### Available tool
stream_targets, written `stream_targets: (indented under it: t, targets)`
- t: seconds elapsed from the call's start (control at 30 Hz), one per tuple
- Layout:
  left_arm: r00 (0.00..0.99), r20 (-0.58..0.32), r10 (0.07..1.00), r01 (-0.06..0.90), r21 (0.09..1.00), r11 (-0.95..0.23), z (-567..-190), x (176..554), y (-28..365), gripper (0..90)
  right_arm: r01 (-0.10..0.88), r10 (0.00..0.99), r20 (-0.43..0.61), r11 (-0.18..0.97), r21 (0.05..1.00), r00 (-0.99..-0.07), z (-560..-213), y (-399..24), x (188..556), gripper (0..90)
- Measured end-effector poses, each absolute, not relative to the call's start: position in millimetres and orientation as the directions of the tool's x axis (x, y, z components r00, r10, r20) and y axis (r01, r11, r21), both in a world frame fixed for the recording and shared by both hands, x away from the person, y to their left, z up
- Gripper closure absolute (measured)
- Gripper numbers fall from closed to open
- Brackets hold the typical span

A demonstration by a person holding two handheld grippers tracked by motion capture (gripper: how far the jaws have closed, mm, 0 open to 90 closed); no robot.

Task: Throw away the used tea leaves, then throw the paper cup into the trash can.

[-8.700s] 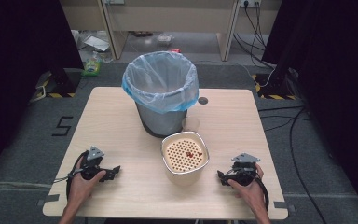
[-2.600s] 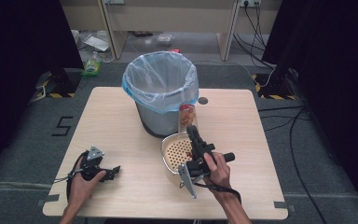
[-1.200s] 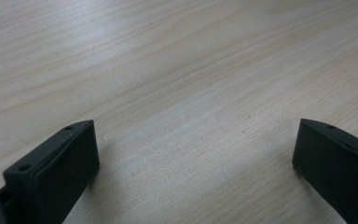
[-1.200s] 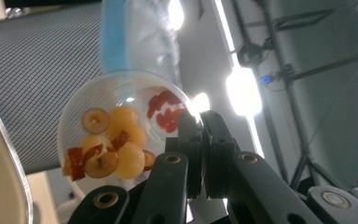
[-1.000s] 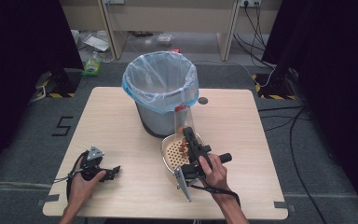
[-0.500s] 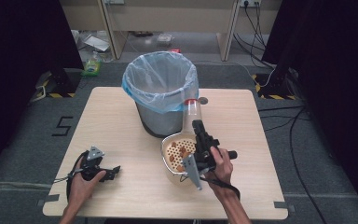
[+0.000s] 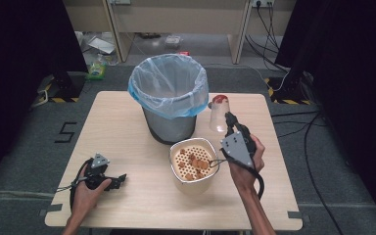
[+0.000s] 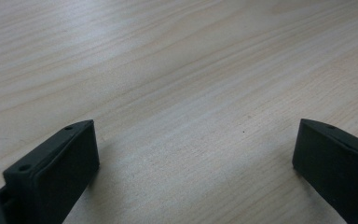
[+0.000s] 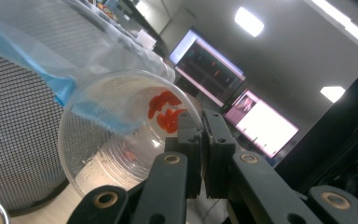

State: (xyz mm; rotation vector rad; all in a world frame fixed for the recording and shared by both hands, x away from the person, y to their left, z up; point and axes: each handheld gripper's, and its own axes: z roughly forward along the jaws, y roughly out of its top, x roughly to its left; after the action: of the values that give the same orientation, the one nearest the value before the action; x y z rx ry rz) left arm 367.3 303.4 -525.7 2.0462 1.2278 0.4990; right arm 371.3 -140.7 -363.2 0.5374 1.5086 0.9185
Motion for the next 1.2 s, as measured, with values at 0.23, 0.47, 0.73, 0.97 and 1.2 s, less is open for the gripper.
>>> stream_targets:
  t: [0.23, 0.47, 0.73, 0.97, 1.2]
  targets:
    - [0.479, -0.023, 0.878, 0.613, 0.725, -0.315, -525.7, 367.3, 303.4, 0.0, -0.105, 0.826, -0.52, 0.51, 0.854, -0.218, -352.8, -150.6, 391.6, 87.3]
    - [0.479, -0.023, 0.878, 0.613, 0.725, -0.315, -525.7, 367.3, 303.4, 0.0, -0.039, 0.871, -0.431, 0.434, 0.9, -0.236, -332.9, -161.3, 414.5, 87.2]
    - [0.479, -0.023, 0.877, 0.613, 0.725, -0.316, -525.6, 367.3, 303.4, 0.0, -0.051, 0.87, -0.443, 0.443, 0.895, -0.214, -302.2, -159.7, 430.3, 87.2]
    - [0.478, -0.023, 0.878, 0.612, 0.725, -0.315, -525.7, 367.2, 303.3, 0.0, -0.077, 0.862, -0.458, 0.453, 0.888, -0.216, -269.3, -146.6, 441.1, 87.2]
    - [0.479, -0.023, 0.878, 0.612, 0.725, -0.315, -525.7, 367.3, 303.4, 0.0, -0.098, 0.837, -0.482, 0.473, 0.875, -0.259, -243.8, -119.8, 449.5, 87.2]
